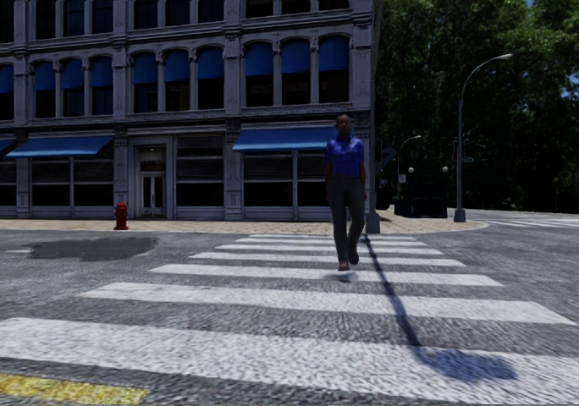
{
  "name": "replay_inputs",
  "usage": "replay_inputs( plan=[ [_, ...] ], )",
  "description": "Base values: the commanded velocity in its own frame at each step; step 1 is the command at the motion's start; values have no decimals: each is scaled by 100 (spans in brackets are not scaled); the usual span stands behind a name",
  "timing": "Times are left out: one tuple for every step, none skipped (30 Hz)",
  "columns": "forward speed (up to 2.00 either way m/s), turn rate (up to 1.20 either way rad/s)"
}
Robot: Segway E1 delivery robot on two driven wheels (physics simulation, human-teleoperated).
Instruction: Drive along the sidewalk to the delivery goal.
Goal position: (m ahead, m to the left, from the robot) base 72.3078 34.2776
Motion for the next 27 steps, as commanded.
replay_inputs(
  plan=[
    [200,100],
    [200,120],
    [200,120],
    [200,120],
    [200,120],
    [200,120],
    [200,83],
    [200,29],
    [200,16],
    [200,14],
    [200,14],
    [200,13],
    [200,12],
    [200,12],
    [200,12],
    [200,12],
    [200,7],
    [200,7],
    [200,1],
    [200,0],
    [200,0],
    [200,0],
    [200,0],
    [200,0],
    [200,0],
    [200,0],
    [200,0]
  ],
)
